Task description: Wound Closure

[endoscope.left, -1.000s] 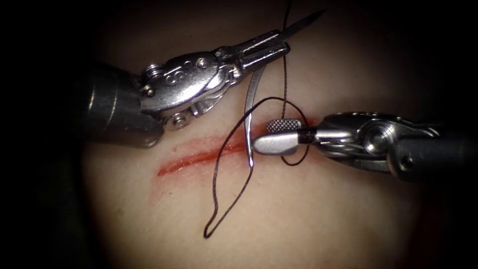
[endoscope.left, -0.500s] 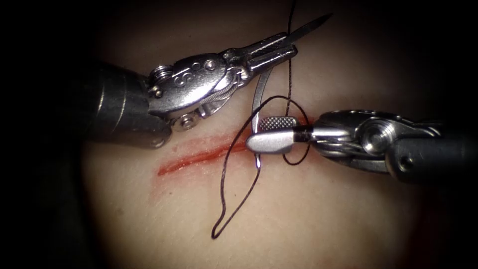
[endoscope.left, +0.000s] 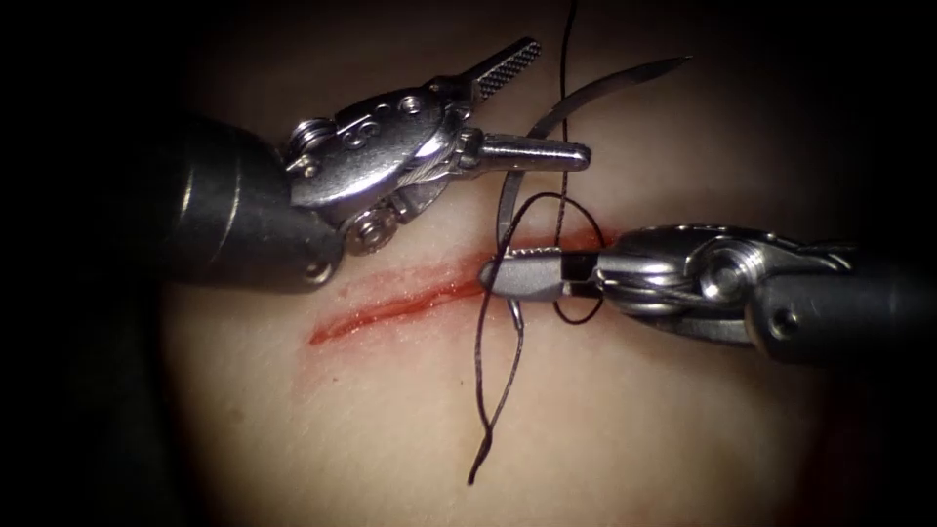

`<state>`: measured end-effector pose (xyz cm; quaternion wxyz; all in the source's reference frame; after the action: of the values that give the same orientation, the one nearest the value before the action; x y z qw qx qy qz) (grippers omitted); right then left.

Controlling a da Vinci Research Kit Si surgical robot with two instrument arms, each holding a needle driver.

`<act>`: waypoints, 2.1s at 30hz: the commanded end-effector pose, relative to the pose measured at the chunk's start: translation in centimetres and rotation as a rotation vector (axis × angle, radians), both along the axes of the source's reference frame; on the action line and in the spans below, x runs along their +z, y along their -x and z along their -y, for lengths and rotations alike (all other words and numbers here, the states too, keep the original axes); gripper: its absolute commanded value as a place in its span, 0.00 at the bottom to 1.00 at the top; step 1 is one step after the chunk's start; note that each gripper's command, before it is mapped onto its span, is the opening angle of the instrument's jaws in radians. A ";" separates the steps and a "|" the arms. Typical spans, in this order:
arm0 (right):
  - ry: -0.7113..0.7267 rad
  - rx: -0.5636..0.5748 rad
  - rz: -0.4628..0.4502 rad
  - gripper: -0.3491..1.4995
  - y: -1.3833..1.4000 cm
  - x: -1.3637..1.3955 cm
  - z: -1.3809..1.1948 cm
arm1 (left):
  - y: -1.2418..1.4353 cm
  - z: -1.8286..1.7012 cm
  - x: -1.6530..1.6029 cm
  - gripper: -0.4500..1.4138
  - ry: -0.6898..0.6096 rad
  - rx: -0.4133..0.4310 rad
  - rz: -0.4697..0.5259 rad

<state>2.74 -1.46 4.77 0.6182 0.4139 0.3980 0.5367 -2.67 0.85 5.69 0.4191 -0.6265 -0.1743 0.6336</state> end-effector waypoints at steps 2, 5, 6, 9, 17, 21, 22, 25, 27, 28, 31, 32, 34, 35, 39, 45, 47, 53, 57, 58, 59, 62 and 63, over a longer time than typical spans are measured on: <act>0.043 -0.018 0.044 0.00 -0.01 0.02 -0.06 | -0.01 -0.07 0.01 0.89 -0.096 0.029 -0.045; 0.114 -0.036 0.106 0.00 0.10 0.05 -0.12 | -0.17 -0.15 -0.05 0.90 -0.161 0.114 -0.045; 0.134 -0.035 0.131 0.00 0.14 0.06 -0.14 | -0.29 -0.17 -0.09 0.90 -0.212 0.142 -0.022; 0.365 -0.045 0.270 0.00 0.31 0.10 -0.25 | -0.59 -0.17 -0.15 0.90 -0.397 0.176 0.044; 1.025 -0.623 0.529 0.00 0.55 0.19 -0.68 | -0.98 0.12 0.07 0.74 -0.847 0.185 0.133; 0.967 -0.895 0.703 0.00 0.43 0.20 -0.79 | -0.94 0.29 0.20 0.52 -0.914 0.308 0.134; 1.002 -0.916 0.705 0.00 0.42 0.18 -0.80 | -0.92 0.30 0.22 0.60 -0.914 0.348 0.130; 1.162 -0.990 0.732 0.00 0.40 0.08 -0.83 | -0.89 0.35 0.25 0.88 -0.876 0.360 0.121; 1.232 -1.032 0.758 0.00 0.39 -0.01 -0.85 | -0.87 0.37 0.27 0.94 -0.871 0.356 0.119; 1.263 -1.061 0.751 0.00 0.38 -0.04 -0.86 | -0.86 0.40 0.30 0.96 -0.868 0.358 0.118; 1.340 -1.072 0.746 0.00 0.34 -0.18 -0.86 | -0.83 0.47 0.36 0.96 -0.928 0.352 0.132; 1.389 -1.092 0.739 0.00 0.32 -0.22 -0.84 | -0.81 0.50 0.39 0.96 -0.939 0.352 0.152; 1.462 -1.153 0.736 0.00 0.26 -0.30 -0.82 | -0.79 0.53 0.43 0.93 -0.970 0.349 0.158; 1.467 -1.168 0.735 0.00 0.23 -0.33 -0.81 | -0.77 0.52 0.43 0.90 -0.988 0.346 0.161; 1.522 -1.182 0.699 0.00 0.12 -0.40 -0.74 | -0.72 0.49 0.43 0.87 -0.991 0.339 0.140; 1.609 -1.226 0.720 0.00 0.02 -0.32 -0.64 | -0.68 0.44 0.37 0.84 -0.987 0.266 0.148; 1.629 -1.261 0.740 0.00 -0.05 -0.24 -0.58 | -0.65 0.42 0.34 0.81 -0.952 0.242 0.135; 1.689 -1.374 0.761 0.00 -0.25 -0.20 -0.49 | -0.51 0.45 0.29 0.81 -0.879 0.185 0.033; 1.732 -1.412 0.784 0.00 -0.32 -0.22 -0.47 | -0.38 0.57 0.25 0.70 -0.911 0.201 0.031; 1.741 -1.397 0.803 0.00 -0.33 -0.23 -0.46 | -0.36 0.59 0.26 0.68 -0.923 0.203 0.032; 1.740 -1.398 0.810 0.00 -0.33 -0.24 -0.46 | -0.34 0.62 0.26 0.67 -0.928 0.207 0.032; 1.736 -1.416 0.832 0.00 -0.36 -0.27 -0.44 | -0.33 0.64 0.29 0.66 -0.927 0.205 0.012; 1.732 -1.421 0.838 0.00 -0.37 -0.28 -0.43 | -0.33 0.64 0.29 0.65 -0.928 0.206 0.003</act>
<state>3.01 -1.04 4.48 0.9323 -0.2187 0.0731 -0.2785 -2.29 0.21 5.93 0.5906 -0.3518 -0.4992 0.5275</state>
